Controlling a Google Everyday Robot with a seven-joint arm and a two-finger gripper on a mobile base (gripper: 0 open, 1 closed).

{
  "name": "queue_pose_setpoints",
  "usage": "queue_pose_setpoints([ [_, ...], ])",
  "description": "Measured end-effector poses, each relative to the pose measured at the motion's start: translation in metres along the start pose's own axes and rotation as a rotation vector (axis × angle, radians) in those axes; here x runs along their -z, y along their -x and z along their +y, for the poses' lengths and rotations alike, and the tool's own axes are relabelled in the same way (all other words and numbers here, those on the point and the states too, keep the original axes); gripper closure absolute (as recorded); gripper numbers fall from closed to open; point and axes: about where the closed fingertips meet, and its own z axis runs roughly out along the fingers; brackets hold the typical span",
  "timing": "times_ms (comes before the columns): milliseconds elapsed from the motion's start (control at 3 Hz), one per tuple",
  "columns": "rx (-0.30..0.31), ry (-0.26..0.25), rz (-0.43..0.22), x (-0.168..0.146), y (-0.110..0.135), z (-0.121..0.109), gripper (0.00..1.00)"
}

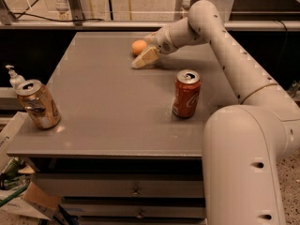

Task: Move orange can near coke can

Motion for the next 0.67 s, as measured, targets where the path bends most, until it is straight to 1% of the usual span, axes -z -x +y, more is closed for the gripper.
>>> queue_pose_setpoints([
  [333, -0.028, -0.023, 0.013, 0.009, -0.004, -0.007, 0.41],
  [667, -0.055, -0.056, 0.032, 0.039, -0.008, -0.008, 0.64],
])
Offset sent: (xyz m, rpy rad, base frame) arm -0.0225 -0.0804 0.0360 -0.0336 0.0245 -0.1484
